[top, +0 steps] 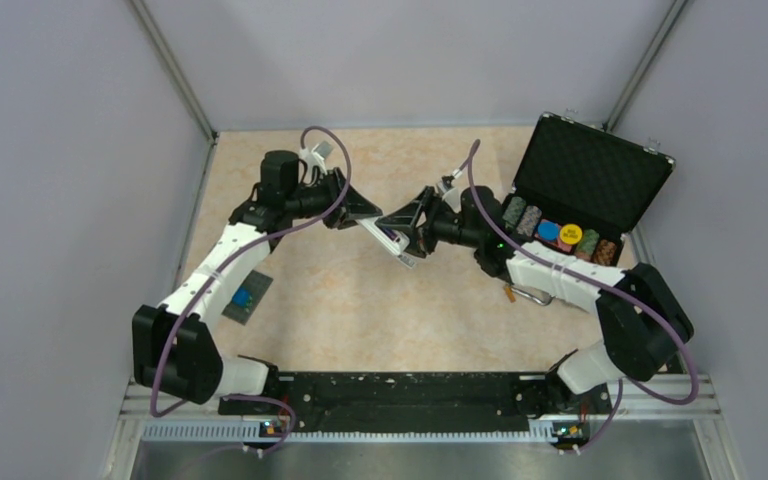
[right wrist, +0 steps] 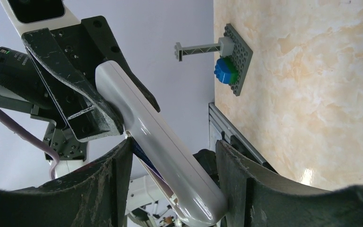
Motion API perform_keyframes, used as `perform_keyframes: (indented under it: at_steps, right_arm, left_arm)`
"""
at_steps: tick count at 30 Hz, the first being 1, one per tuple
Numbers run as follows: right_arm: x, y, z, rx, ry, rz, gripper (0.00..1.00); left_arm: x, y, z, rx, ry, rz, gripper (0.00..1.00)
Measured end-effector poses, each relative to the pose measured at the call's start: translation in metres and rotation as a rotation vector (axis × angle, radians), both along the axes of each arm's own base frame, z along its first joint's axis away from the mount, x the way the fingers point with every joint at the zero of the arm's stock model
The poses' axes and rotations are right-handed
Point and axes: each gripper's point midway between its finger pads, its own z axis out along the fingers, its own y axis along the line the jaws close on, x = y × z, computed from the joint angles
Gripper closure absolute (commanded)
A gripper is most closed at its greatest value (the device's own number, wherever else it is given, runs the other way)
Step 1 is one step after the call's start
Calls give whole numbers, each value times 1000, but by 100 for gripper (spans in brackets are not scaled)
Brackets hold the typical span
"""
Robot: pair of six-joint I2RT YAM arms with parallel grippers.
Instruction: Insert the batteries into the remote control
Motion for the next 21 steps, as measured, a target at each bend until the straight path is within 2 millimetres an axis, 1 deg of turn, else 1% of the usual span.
perform_keyframes:
  at_steps: [8, 15, 21]
  right_arm:
    - [0, -5, -6, -2, 1, -10, 36]
    - [3, -11, -9, 3, -11, -25, 36]
    - [3, -12, -10, 0, -13, -23, 36]
  left_arm:
    - [-2, -3, -8, -6, 67, -9, 100]
    - [-4, -4, -8, -10, 85, -13, 100]
    - [-4, -3, -9, -8, 88, -8, 100]
